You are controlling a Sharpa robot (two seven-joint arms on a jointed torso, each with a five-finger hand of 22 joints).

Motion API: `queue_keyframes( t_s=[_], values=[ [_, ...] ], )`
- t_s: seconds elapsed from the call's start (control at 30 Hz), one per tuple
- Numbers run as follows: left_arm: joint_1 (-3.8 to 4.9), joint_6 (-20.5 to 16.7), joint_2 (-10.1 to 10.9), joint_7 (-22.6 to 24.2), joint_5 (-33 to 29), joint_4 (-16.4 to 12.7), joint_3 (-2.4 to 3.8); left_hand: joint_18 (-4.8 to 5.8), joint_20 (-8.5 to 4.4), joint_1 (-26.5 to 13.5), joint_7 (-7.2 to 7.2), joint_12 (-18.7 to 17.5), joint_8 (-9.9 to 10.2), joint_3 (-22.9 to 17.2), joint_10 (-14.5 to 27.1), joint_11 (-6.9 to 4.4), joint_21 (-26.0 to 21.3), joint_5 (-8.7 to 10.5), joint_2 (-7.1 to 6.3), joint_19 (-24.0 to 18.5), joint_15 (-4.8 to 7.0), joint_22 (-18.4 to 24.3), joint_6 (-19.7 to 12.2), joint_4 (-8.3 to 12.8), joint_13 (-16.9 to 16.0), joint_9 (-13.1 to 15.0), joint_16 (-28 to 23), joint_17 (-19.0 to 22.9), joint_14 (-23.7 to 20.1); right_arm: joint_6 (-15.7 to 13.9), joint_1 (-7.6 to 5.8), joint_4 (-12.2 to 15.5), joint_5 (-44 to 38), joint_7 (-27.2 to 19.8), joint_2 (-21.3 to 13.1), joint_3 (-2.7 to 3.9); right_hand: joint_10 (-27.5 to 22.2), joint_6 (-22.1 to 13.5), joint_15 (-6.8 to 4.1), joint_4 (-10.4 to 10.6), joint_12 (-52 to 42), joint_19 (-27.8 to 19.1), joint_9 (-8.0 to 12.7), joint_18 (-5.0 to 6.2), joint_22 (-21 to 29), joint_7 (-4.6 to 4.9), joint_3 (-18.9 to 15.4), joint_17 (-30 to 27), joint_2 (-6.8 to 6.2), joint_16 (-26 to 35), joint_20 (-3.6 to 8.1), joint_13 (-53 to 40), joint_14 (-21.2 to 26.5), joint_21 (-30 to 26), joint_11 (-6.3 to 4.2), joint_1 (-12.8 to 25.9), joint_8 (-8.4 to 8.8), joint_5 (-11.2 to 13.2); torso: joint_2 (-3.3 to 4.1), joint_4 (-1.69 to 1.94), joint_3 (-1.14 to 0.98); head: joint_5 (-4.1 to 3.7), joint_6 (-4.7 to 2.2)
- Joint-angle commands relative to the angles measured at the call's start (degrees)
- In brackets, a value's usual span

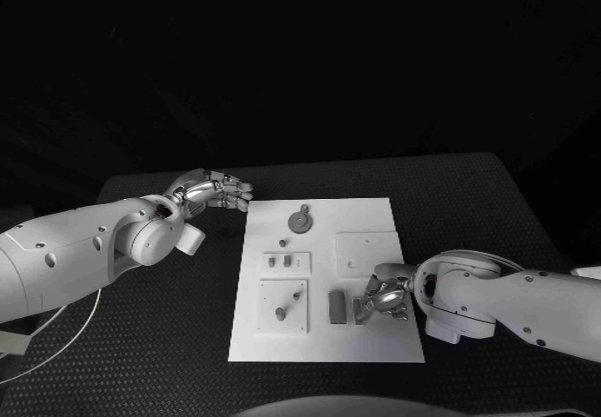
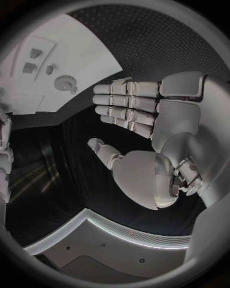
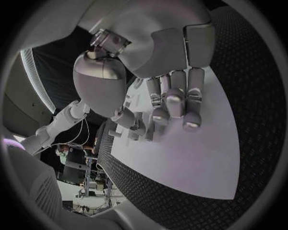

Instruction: Assemble the parts on the task board

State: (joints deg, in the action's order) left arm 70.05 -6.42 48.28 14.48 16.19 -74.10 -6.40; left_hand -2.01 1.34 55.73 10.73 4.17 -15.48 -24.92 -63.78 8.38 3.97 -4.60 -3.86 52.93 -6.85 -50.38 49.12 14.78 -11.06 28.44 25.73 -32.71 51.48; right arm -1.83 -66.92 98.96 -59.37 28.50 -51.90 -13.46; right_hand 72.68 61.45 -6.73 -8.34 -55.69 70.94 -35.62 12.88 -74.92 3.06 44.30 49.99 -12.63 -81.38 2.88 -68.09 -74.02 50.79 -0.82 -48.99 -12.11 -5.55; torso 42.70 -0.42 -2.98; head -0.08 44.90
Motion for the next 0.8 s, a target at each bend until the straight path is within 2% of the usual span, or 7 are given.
queue_keyframes(
  t_s=[0.03, 0.3, 0.8],
  values=[
    [0.08, 0.72, -0.02, 0.36, -0.17, -0.17, 0.03, -0.63, 0.07, -0.30, -0.23, -0.19, -0.20, -0.37, -0.23, -0.01, 0.11, 0.28, 0.03, -0.50, -0.26, 0.07, -0.12, -0.11, 0.07, -0.07, -0.25, -0.08, 0.31, 3.28, 0.07, 0.29, -3.81, -1.14, 0.09, 0.00, -0.09, -2.21, -0.22, -0.93, 0.04, -0.10, -0.08, 2.12, -0.90, 2.37, -0.05, 0.02, -0.44, 0.22, 0.31, -0.03, -0.09, -0.24, -0.14, -1.41, -0.49, 0.21, 0.00, -0.04, -0.02, 0.00, 0.01],
    [0.08, 0.74, -0.05, 0.35, -0.17, -0.18, 0.03, -0.63, 0.07, -0.30, -0.23, -0.19, -0.21, -0.38, -0.24, -0.01, 0.11, 0.28, 0.03, -0.50, -0.26, 0.07, -0.12, -0.12, 0.08, -0.08, -0.28, -0.11, 0.31, 4.05, 0.08, 0.37, -5.83, -0.88, 0.27, 0.00, 0.02, -1.61, -0.38, -1.90, 0.01, 0.01, -0.16, 2.12, -0.89, 2.17, -0.22, 0.00, -1.37, 0.25, 0.22, 0.02, -0.13, -0.27, -0.33, -3.57, -0.95, 0.22, 0.01, 0.00, -0.03, -0.02, 0.01],
    [0.08, 0.76, -0.02, 0.36, -0.17, -0.21, 0.03, -0.63, 0.07, -0.30, -0.23, -0.18, -0.22, -0.39, -0.24, -0.02, 0.12, 0.28, 0.05, -0.50, -0.26, 0.08, -0.11, -0.12, 0.09, -0.09, -0.33, -0.18, 0.33, 3.23, 0.54, -0.18, -7.12, -0.03, 1.00, -0.02, 0.18, -1.04, -0.52, -1.20, -0.03, 0.20, -0.23, 2.12, -0.86, 1.98, -0.58, 0.02, -1.03, 0.19, 0.12, 0.05, -0.20, -0.29, -0.51, -3.60, -1.34, 0.20, 0.03, 0.02, 0.04, 0.12, 0.02]
  ],
)
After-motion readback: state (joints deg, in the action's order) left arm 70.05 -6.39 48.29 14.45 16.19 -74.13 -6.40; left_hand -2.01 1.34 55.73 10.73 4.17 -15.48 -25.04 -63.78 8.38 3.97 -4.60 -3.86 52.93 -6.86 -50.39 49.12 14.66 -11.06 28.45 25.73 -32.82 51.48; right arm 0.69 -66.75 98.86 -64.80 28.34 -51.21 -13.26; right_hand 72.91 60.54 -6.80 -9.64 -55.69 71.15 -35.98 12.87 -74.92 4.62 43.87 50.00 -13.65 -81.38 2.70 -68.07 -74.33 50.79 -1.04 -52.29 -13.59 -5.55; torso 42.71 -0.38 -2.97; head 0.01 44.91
